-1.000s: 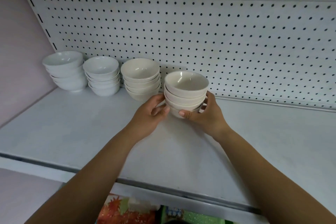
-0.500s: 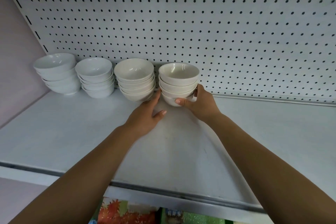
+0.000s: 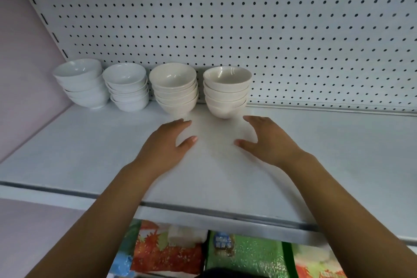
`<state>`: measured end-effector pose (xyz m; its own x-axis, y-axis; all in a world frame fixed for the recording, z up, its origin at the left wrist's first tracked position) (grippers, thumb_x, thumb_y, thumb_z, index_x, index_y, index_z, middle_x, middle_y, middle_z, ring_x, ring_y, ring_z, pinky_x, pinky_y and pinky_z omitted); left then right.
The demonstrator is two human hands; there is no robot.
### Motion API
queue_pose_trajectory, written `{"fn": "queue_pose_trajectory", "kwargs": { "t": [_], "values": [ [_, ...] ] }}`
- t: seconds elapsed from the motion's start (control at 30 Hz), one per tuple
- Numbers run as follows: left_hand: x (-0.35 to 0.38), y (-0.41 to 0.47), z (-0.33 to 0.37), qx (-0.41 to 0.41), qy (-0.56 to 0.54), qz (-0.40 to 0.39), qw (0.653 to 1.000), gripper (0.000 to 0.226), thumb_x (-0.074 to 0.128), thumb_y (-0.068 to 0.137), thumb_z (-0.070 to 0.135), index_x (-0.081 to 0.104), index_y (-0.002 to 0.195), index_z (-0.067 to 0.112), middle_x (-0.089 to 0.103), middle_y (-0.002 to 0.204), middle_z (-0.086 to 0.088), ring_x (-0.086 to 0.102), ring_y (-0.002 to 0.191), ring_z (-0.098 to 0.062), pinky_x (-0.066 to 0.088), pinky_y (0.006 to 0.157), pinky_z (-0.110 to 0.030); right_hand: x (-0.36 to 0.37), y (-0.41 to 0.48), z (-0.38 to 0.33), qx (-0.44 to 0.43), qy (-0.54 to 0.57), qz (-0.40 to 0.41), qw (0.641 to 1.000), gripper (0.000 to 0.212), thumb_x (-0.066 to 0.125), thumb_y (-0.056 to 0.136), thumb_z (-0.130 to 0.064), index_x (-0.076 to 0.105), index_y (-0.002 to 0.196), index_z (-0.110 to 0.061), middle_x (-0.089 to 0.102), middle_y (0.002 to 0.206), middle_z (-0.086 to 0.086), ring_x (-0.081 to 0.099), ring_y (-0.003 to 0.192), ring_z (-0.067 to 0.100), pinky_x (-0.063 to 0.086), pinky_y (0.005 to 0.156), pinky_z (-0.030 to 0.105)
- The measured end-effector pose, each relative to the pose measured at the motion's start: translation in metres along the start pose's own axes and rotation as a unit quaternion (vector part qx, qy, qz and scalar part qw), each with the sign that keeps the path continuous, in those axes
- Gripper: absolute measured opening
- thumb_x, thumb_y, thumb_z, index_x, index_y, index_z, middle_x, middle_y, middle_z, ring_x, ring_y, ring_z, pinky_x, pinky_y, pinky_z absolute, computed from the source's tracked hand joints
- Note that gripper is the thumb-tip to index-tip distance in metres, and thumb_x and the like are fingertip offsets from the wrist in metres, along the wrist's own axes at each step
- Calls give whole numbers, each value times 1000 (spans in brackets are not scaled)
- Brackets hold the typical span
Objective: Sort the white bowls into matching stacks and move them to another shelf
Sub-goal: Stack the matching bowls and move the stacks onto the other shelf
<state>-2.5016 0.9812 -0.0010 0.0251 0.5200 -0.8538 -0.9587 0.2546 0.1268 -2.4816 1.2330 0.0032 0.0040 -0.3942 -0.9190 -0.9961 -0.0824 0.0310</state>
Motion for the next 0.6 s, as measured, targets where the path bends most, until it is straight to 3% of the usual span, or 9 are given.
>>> {"fn": "queue_pose_trajectory", "kwargs": {
  "t": [0.17,0.33,0.47,0.6],
  "values": [
    [-29,-69,-22,-31,-11,57,998,61,64,93,54,48,149,34,44,156,15,40,142,-7,26,112,-20,1,-41,-41,-44,56,29,997,83,67,90,-57,32,158,-26,40,160,-5,34,147,14,28,115,26],
    [-51,-171,-43,-67,-48,115,990,68,71,84,57,54,145,33,49,148,18,42,137,-2,29,114,-22,24,-82,-102,-107,124,23,986,80,71,88,-54,34,156,-34,40,157,-12,35,144,8,23,110,17],
    [-68,-266,-72,-149,-30,148,977,71,71,83,64,53,144,35,50,144,19,39,128,7,25,107,-8,54,-123,-168,-173,146,-31,974,76,75,88,-46,39,153,-33,43,152,-13,34,141,5,21,105,13],
    [-85,-391,-86,-234,-1,189,954,66,72,86,56,54,144,32,52,144,19,39,129,8,29,109,-18,99,-181,-247,-256,159,-115,946,71,78,85,-44,46,148,-36,49,137,-16,40,120,-5,29,90,6]
  ]
}}
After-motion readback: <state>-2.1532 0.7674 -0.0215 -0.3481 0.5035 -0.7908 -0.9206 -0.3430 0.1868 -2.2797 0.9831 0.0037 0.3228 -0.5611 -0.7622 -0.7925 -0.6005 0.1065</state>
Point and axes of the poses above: each hand's wrist, its own y-axis towards the middle knuckle, its own x-axis out of the palm, z = x × y, the point moved 8 cm from there along y, towards the middle knuckle
